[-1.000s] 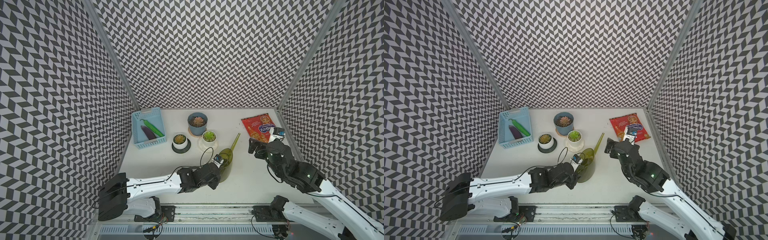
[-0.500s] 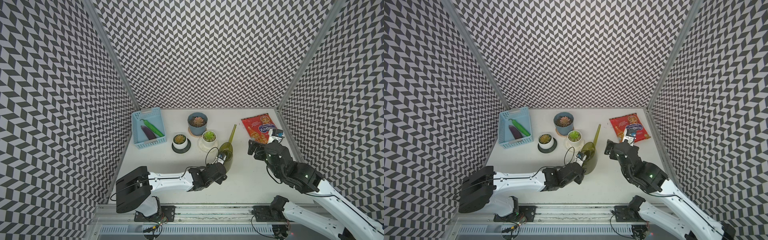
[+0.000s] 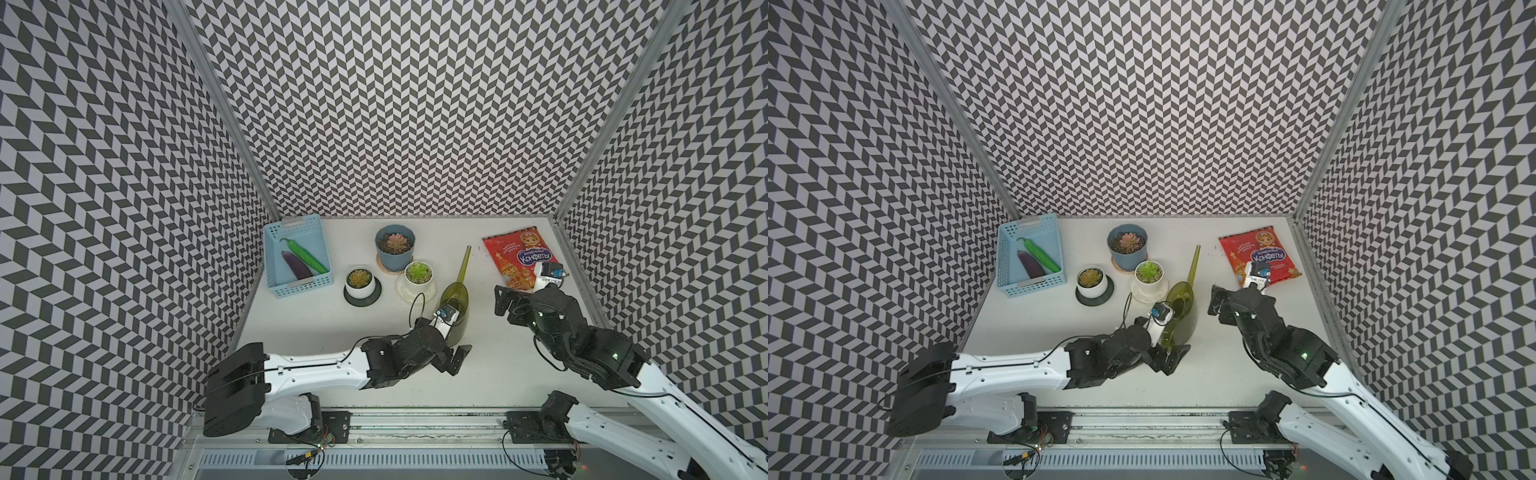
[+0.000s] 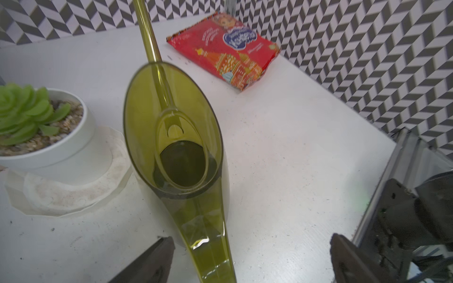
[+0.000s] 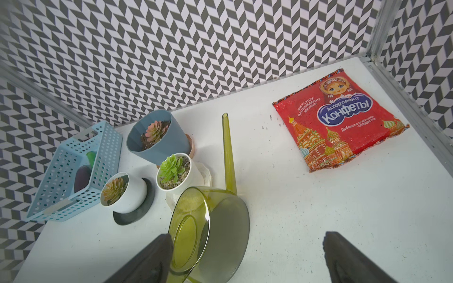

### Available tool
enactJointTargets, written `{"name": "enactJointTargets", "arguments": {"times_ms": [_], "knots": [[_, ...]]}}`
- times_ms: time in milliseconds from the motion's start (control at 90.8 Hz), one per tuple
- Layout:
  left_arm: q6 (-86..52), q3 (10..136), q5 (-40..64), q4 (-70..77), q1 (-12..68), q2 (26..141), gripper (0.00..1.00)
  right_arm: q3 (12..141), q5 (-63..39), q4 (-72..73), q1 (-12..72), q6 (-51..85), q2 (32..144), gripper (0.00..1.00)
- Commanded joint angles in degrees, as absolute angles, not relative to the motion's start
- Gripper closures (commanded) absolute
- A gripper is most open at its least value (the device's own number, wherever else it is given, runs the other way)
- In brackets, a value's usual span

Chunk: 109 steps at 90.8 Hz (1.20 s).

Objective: Water the succulent around the soil edge
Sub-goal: Place the watering can at the center of the board.

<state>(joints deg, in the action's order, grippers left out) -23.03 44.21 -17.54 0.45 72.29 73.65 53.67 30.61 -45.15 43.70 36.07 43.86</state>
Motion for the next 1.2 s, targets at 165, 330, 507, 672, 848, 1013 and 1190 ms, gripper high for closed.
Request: {"name": "enactJointTargets", "arguments": {"times_ms": [165,330,507,672,848,1013,1190], "knots": [[-27.6,38.5,-28.5,-2.4,72.7,58.2,0.00,50.3,15.4,-44.4,43.6,37.1,45.9,0.00],[-27.6,35.3,-35.0,-2.0,72.7,48.7,0.00,46.7,10.9,-41.9,46.3,40.9,47.1,0.00],[-29.0,35.4,-43.1,-6.5,72.7,44.1,0.00,46.2,19.3,-41.4,58.0,49.6,51.8,0.00],[-29.9,34.2,-45.1,-6.9,72.7,41.6,0.00,47.0,22.9,-39.9,61.2,52.7,57.5,0.00],[-30.7,33.6,-45.4,-8.0,72.7,41.1,0.00,47.2,23.5,-37.3,61.3,52.3,60.8,0.00],[-31.6,32.9,-46.1,-8.3,72.7,40.7,0.00,47.4,23.6,-35.3,61.3,51.6,62.8,0.00],[-32.0,32.6,-46.4,-8.3,72.7,40.5,0.00,48.1,23.1,-32.9,61.3,50.5,64.4,0.00]]}}
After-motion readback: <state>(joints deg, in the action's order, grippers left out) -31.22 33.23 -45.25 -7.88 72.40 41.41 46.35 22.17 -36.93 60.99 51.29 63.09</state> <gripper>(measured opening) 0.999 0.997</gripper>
